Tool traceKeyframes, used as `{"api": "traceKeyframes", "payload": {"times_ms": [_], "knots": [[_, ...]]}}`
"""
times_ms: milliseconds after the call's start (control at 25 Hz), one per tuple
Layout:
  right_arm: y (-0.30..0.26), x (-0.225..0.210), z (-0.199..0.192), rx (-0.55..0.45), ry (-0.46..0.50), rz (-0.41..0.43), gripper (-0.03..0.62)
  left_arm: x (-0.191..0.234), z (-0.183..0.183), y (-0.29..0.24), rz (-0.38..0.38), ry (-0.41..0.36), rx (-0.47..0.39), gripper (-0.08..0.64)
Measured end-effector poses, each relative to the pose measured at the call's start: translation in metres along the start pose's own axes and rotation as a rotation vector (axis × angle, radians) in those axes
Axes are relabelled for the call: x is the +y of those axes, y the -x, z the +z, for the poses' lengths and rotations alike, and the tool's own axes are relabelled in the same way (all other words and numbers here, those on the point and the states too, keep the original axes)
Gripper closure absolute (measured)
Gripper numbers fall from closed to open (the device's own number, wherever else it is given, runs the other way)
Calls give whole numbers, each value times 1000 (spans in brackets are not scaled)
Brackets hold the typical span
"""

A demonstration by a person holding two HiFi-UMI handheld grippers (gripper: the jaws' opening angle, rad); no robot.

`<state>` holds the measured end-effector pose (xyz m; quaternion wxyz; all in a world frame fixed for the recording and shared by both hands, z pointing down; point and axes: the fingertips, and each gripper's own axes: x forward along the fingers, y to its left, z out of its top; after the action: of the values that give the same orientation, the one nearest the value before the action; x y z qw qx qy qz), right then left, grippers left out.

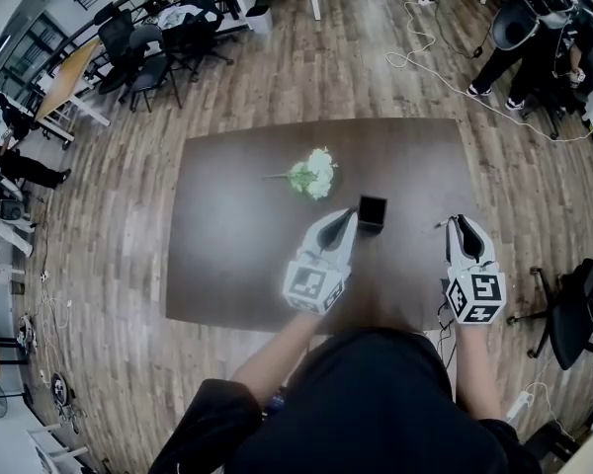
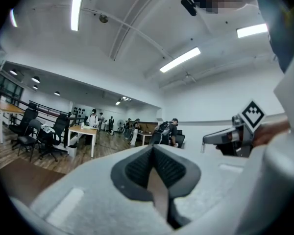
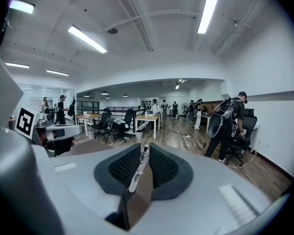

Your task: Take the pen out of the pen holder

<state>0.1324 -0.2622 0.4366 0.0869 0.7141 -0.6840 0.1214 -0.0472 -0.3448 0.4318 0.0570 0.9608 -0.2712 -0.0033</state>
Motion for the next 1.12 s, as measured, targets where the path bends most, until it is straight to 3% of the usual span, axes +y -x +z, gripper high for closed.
{"api": "traceKeyframes", "payload": {"times_ms": [280, 1120], "knots": [[8, -14, -6, -5, -13, -19, 532, -14, -9, -9, -24, -8, 18, 557], [5, -24, -9, -17, -12, 20, 534, -14, -13, -17, 41, 15, 24, 557]]}}
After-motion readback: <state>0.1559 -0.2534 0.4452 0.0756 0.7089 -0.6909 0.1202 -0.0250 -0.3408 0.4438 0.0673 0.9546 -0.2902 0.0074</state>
